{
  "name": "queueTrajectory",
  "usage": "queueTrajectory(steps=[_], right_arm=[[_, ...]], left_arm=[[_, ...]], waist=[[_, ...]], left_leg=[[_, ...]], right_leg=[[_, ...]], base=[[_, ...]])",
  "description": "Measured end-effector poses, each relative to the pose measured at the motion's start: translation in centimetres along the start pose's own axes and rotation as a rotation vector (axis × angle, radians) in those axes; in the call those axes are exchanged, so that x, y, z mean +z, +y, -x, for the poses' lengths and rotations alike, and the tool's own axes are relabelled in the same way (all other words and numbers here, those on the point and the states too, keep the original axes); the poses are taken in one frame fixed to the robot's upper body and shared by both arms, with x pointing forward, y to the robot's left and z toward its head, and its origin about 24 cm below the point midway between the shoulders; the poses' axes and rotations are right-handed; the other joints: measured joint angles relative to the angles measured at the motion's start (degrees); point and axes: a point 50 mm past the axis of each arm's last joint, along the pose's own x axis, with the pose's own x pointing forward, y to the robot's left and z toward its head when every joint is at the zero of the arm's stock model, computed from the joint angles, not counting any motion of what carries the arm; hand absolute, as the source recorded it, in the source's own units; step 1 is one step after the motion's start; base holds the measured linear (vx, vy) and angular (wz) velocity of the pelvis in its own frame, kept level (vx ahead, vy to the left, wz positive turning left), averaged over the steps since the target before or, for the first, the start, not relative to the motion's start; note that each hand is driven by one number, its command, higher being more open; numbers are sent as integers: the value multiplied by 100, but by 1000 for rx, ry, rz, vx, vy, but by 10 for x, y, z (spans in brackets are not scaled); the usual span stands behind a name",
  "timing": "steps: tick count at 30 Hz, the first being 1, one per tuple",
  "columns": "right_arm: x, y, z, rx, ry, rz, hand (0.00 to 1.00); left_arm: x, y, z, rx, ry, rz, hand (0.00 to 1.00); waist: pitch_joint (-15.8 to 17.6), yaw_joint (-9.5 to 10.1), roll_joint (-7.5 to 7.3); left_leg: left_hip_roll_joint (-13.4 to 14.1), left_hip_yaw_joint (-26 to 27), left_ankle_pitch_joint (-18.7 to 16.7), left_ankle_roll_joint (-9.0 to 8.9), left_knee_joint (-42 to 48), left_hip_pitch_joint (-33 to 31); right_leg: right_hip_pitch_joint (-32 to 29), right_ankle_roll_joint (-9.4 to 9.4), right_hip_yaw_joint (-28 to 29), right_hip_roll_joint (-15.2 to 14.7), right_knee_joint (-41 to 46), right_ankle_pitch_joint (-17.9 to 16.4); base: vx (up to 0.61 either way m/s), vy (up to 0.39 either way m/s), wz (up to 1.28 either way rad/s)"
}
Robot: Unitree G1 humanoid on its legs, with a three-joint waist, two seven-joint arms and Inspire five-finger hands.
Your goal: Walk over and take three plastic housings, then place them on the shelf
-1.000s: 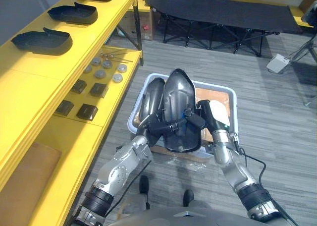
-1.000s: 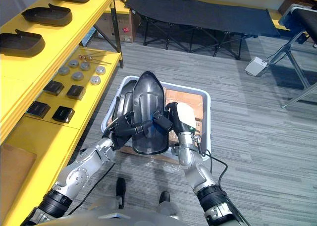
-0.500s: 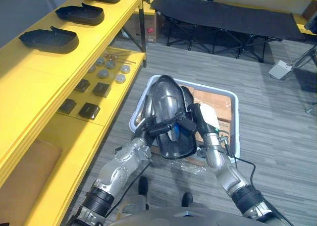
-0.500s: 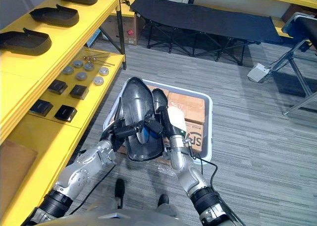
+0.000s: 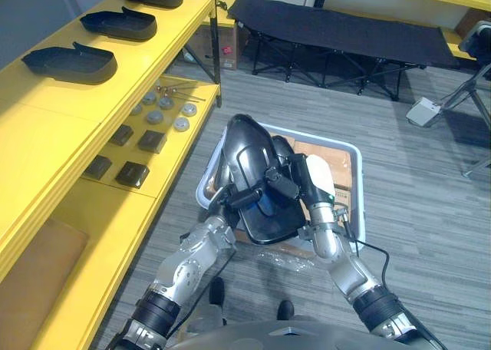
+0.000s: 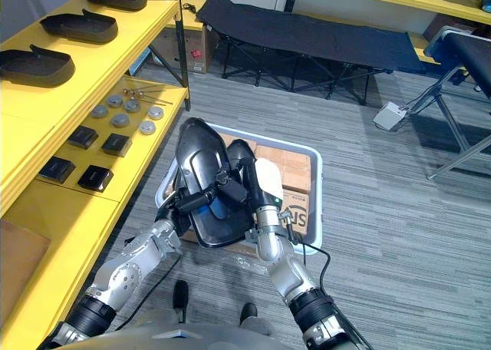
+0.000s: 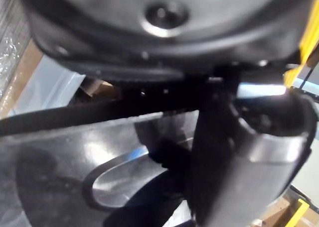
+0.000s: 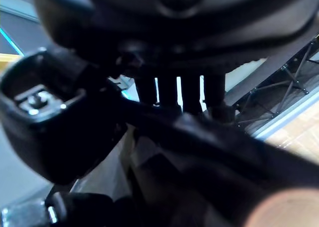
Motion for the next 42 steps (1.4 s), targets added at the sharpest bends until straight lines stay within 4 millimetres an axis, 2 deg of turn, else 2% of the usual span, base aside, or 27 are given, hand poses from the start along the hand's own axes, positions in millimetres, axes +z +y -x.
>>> queueTrajectory(steps=[1, 6, 11, 16, 21, 26, 29, 33, 39, 42], right_arm=[[1, -1, 0, -4, -3, -1, 100], [7, -2, 0, -48, -29, -44, 100], [19, -6, 0, -127, -45, -184, 100], [20, -4, 8, -152, 3, -288, 100], [10, 3, 20, -153, 119, -415, 100], [2, 2, 28, -197, 185, -504, 100], [-4, -6, 38, -243, 215, -574, 100], [-11, -13, 50, -279, 247, -699, 100], [-17, -22, 72, -297, 271, -818, 100], [-23, -22, 82, -295, 313, -844, 100]], left_arm=[[1, 0, 0, -1, -9, 3, 0], [1, -2, 1, 0, -47, 28, 0], [11, -2, 3, 35, -156, 34, 0], [35, 0, 12, 91, -331, -159, 0], [47, 1, 23, 167, -473, -280, 0], [38, 17, 38, 359, -502, -441, 0], [32, 29, 48, 485, -507, -539, 0], [32, 43, 60, 624, -524, -632, 0], [29, 53, 70, 709, -529, -638, 0], [26, 56, 73, 686, -533, -506, 0]], waist=[[0, 0, 0], [0, -1, 0], [0, -17, 0], [-2, -1, 4], [-11, -3, 17], [-72, -99, 98], [-112, -132, 155], [-232, -136, 165], [-316, -154, 178], [-336, -181, 179]], left_leg=[[0, 1, 0, 0, 0, 5], [4, 10, -24, -30, -2, 58], [1, 26, -48, -64, -3, 88], [-11, 52, -49, -67, -1, 88], [-20, 65, -55, -74, 0, 88], [-12, 115, -69, -87, -1, 89], [-3, 152, -82, -96, 0, 90], [19, 247, -101, -118, 2, 91], [75, 409, -154, -125, 0, 202], [78, 454, -164, -126, -2, 229]], right_leg=[[4, 0, 0, 0, 0, 0], [51, -14, 3, -1, -3, -11], [31, -101, 2, 5, 78, -81], [-43, -121, 21, 5, 206, -143], [-54, -122, 39, -8, 205, -143], [-87, -122, 96, -4, 190, -144], [-107, -122, 132, 1, 183, -145], [-157, -122, 229, 14, 184, -142], [-142, -119, 401, 19, 189, -141], [-139, -117, 441, 17, 193, -140]], base=[[0, 0, 0], [0, 0, 0], [0, 0, 0], [-1, 0, -1], [-1, 0, -1], [-4, -1, -6], [3, -2, -7], [8, -5, -12], [5, -6, -14], [-6, 5, -9]])
